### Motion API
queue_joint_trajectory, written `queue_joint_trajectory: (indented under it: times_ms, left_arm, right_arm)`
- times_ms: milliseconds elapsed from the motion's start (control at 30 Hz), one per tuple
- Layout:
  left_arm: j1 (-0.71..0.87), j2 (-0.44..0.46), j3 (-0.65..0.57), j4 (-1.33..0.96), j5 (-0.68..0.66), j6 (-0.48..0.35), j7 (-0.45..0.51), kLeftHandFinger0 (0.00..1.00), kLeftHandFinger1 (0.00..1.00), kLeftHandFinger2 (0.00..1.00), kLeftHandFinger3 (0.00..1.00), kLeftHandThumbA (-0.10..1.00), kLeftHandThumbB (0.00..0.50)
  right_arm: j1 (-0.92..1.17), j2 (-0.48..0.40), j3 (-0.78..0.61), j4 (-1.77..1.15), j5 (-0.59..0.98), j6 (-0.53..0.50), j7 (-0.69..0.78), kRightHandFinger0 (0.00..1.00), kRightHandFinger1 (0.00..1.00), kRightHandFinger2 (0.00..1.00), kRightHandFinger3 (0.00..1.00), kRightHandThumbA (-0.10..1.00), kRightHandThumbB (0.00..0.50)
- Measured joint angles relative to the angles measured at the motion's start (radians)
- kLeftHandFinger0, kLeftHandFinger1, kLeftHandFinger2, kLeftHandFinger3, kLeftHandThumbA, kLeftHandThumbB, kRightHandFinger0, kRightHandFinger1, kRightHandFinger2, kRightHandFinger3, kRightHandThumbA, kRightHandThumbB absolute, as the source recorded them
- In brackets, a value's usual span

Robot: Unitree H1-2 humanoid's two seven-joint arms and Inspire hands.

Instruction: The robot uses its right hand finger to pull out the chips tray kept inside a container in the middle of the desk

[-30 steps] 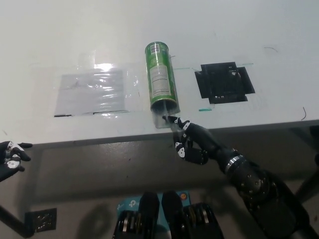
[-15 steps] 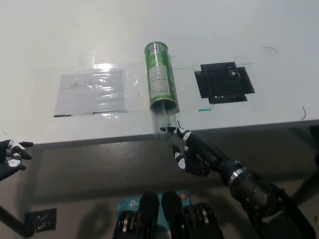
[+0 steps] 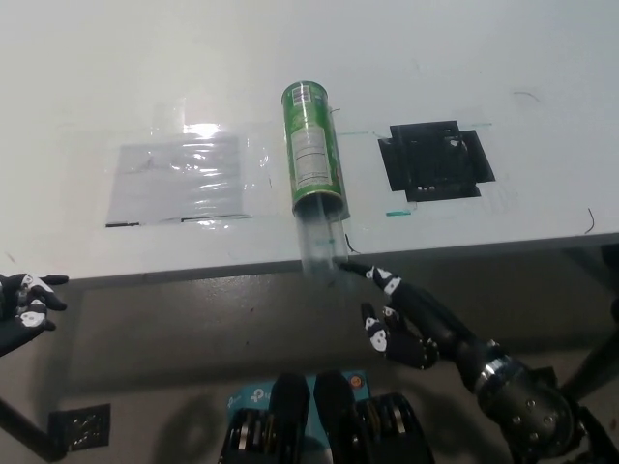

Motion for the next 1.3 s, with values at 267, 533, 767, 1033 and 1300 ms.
queue_joint_trajectory:
  times_ms: [267,533,767,1033,1300]
  left_arm:
    - [0.000,0.000,0.001,0.000,-0.001,0.000,0.000,0.59,0.66,0.78,0.95,0.04,0.000]
    - [0.000,0.000,0.002,0.000,0.000,0.000,0.000,0.58,0.65,0.77,0.95,0.05,0.000]
    - [0.000,-0.001,0.002,0.000,0.000,0.000,0.000,0.57,0.65,0.77,0.96,0.05,0.000]
    - [0.000,-0.002,0.003,0.000,-0.001,0.000,0.000,0.59,0.66,0.78,0.95,0.06,0.000]
    - [0.003,-0.009,0.006,0.001,-0.005,0.000,0.000,0.59,0.65,0.77,0.94,0.05,0.000]
  right_arm:
    - [0.054,0.010,-0.004,-0.036,0.003,0.035,0.010,0.00,0.00,0.93,0.88,-0.10,0.184]
    - [0.054,0.038,-0.003,-0.035,0.004,0.039,0.016,0.00,0.04,0.95,0.89,-0.10,0.188]
    - [0.054,0.045,0.001,-0.036,0.000,0.045,0.016,0.00,0.04,0.94,0.88,-0.10,0.183]
    - [0.057,0.036,-0.006,-0.047,0.003,0.052,0.021,0.00,0.07,0.92,0.88,-0.10,0.180]
    - [0.118,-0.036,-0.077,-0.170,0.031,0.101,0.044,0.00,0.05,0.72,0.75,-0.10,0.198]
